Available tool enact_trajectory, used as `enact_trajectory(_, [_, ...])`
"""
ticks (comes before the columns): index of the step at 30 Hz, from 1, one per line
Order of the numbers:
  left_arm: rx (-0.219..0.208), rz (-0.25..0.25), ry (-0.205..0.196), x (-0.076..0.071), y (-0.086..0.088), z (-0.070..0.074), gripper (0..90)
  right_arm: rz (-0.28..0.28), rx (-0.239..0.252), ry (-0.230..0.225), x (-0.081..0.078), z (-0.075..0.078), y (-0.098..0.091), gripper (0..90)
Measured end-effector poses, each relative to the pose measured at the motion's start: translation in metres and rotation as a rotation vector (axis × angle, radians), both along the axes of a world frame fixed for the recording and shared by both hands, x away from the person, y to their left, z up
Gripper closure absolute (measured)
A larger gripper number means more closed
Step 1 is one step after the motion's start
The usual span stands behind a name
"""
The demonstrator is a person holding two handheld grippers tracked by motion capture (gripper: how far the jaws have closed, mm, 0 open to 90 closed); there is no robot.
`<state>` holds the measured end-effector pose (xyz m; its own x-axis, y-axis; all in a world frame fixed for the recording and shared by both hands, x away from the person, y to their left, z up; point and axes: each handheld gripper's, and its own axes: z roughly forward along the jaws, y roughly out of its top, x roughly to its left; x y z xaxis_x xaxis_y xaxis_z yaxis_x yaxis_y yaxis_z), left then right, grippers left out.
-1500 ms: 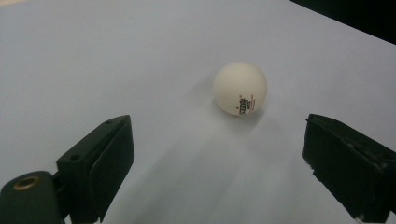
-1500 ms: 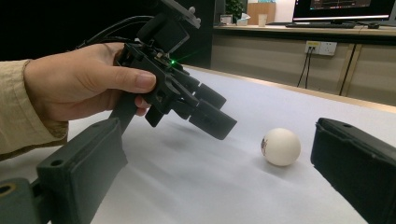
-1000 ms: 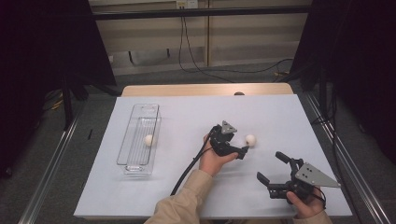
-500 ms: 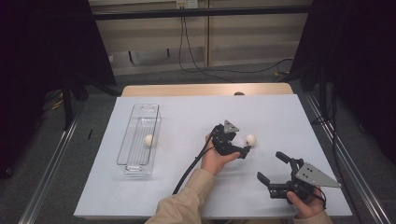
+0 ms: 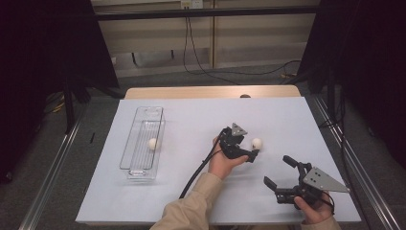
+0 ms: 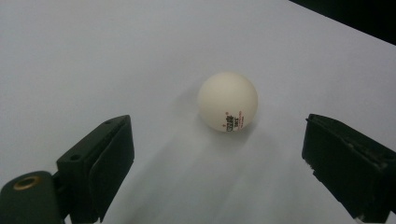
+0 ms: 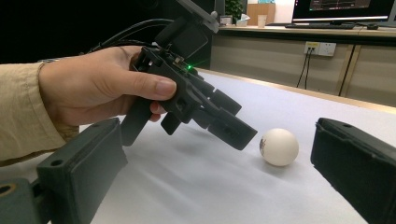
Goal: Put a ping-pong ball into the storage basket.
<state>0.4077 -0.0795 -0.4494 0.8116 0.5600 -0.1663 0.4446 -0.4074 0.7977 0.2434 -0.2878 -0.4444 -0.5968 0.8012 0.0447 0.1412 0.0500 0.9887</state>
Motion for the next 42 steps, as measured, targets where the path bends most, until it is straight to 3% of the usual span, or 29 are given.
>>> enact_trajectory(42, [0.016, 0.009, 0.012, 0.009, -0.021, -0.004, 10.2, 0.001, 0.000, -0.002, 0.000, 0.000, -0.001, 2.0])
